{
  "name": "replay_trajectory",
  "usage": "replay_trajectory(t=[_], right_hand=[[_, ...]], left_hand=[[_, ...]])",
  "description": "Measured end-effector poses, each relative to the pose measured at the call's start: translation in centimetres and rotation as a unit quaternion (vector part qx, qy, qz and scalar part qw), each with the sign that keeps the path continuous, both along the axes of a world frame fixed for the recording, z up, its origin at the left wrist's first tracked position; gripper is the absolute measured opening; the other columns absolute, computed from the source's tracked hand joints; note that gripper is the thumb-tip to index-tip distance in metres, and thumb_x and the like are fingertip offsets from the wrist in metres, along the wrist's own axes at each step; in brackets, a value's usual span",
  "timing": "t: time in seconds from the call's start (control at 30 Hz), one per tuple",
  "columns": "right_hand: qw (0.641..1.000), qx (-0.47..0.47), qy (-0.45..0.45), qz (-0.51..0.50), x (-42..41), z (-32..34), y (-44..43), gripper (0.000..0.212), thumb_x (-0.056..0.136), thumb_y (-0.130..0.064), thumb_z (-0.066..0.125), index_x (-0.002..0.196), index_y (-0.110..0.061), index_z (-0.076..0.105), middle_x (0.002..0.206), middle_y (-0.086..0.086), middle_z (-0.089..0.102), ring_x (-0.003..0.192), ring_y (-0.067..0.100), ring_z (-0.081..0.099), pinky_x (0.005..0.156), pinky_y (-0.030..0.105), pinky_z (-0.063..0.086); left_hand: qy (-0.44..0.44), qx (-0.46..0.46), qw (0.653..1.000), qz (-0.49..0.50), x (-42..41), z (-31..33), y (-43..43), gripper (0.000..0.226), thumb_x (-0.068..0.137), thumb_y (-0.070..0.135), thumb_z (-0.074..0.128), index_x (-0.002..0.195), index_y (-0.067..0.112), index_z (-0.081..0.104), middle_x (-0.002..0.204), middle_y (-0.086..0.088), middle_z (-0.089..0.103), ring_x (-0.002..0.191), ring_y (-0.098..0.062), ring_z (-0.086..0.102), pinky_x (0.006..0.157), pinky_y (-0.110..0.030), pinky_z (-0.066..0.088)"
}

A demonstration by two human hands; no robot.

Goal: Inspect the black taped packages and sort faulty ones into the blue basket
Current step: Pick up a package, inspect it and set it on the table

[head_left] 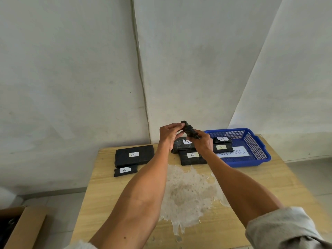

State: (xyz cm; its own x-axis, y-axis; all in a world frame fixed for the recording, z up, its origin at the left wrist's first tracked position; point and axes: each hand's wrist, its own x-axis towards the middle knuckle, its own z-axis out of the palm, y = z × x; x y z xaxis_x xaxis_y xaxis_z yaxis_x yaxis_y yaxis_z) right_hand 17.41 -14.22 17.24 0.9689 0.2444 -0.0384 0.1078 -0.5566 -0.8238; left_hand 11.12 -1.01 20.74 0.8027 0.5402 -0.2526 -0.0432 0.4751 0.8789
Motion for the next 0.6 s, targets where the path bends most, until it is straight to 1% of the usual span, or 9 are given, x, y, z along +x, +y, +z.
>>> replay_trajectory(t=[0.13,0.2,0.27,0.33,0.37,0.43,0.47,0.53,0.6], right_hand=[[1.000,-0.001,-0.010,-0.003,-0.2,0.1,0.1,0.050,0.081,-0.038,0.081,0.128,-0.031,0.067,0.108,0.003,0.074,0.096,0.023,0.066,0.083,0.038,0.056],[1.000,-0.006,-0.021,-0.002,-0.3,0.1,0.1,0.049,0.081,-0.038,0.081,0.127,-0.032,0.067,0.108,0.003,0.074,0.095,0.023,0.066,0.083,0.039,0.057],[1.000,-0.010,-0.026,0.003,-0.4,0.2,0.0,0.049,0.081,-0.037,0.081,0.128,-0.030,0.068,0.109,0.003,0.074,0.092,0.020,0.064,0.081,0.036,0.056],[0.999,-0.023,-0.036,0.009,-0.4,0.4,-0.2,0.048,0.081,-0.036,0.081,0.126,-0.027,0.068,0.109,0.004,0.073,0.088,0.019,0.062,0.077,0.034,0.055],[0.998,-0.034,-0.042,0.012,-0.4,0.5,-0.3,0.046,0.081,-0.036,0.081,0.125,-0.027,0.069,0.108,0.004,0.074,0.087,0.020,0.063,0.076,0.033,0.055],[0.996,-0.061,-0.061,0.017,-0.5,0.8,-0.3,0.043,0.080,-0.037,0.083,0.120,-0.027,0.072,0.105,0.005,0.075,0.091,0.023,0.067,0.074,0.032,0.054],[0.995,-0.066,-0.070,0.017,-0.6,0.9,-0.2,0.042,0.078,-0.036,0.084,0.118,-0.028,0.073,0.103,0.004,0.076,0.093,0.025,0.068,0.074,0.032,0.053],[0.995,-0.054,-0.085,0.004,-0.6,1.1,-0.1,0.044,0.075,-0.035,0.086,0.117,-0.027,0.074,0.105,0.004,0.075,0.099,0.026,0.068,0.076,0.033,0.053],[0.995,-0.037,-0.093,-0.017,-0.5,1.3,-0.1,0.049,0.074,-0.036,0.087,0.119,-0.025,0.072,0.116,0.004,0.068,0.110,0.026,0.059,0.085,0.038,0.052]], left_hand=[[-0.005,-0.001,1.000,0.004,-0.4,-0.1,-0.1,0.011,0.079,0.002,0.081,0.087,-0.001,0.074,0.094,-0.016,0.075,0.092,-0.025,0.074,0.079,-0.035,0.062],[-0.004,0.000,1.000,0.007,-0.6,-0.1,0.0,0.011,0.080,0.001,0.080,0.089,-0.003,0.074,0.094,-0.015,0.075,0.094,-0.027,0.073,0.079,-0.035,0.063],[-0.007,-0.002,1.000,0.014,-0.6,-0.1,0.2,0.013,0.081,0.002,0.079,0.092,-0.003,0.074,0.099,-0.017,0.075,0.100,-0.029,0.072,0.080,-0.036,0.062],[-0.001,-0.004,1.000,0.026,-0.8,-0.2,0.2,0.015,0.084,0.008,0.078,0.097,0.003,0.074,0.105,-0.016,0.074,0.103,-0.028,0.072,0.080,-0.038,0.062],[0.007,0.009,1.000,0.029,-0.9,-0.2,0.2,0.021,0.084,0.015,0.079,0.103,0.007,0.074,0.107,-0.014,0.074,0.103,-0.025,0.072,0.080,-0.039,0.063],[0.030,0.054,0.998,0.025,-1.2,-0.3,0.1,0.044,0.078,0.031,0.085,0.116,0.015,0.070,0.110,-0.010,0.073,0.103,-0.022,0.071,0.078,-0.042,0.063],[0.040,0.067,0.997,0.030,-1.2,-0.4,0.1,0.051,0.074,0.033,0.087,0.118,0.016,0.068,0.111,-0.010,0.072,0.103,-0.023,0.070,0.077,-0.042,0.063],[0.034,0.049,0.996,0.062,-1.4,-0.4,0.0,0.048,0.074,0.022,0.088,0.116,0.013,0.067,0.114,-0.014,0.067,0.104,-0.028,0.069,0.078,-0.042,0.063],[0.013,0.007,0.996,0.093,-1.5,-0.4,0.0,0.040,0.078,0.009,0.084,0.114,0.009,0.066,0.116,-0.016,0.062,0.104,-0.032,0.067,0.074,-0.037,0.063]])
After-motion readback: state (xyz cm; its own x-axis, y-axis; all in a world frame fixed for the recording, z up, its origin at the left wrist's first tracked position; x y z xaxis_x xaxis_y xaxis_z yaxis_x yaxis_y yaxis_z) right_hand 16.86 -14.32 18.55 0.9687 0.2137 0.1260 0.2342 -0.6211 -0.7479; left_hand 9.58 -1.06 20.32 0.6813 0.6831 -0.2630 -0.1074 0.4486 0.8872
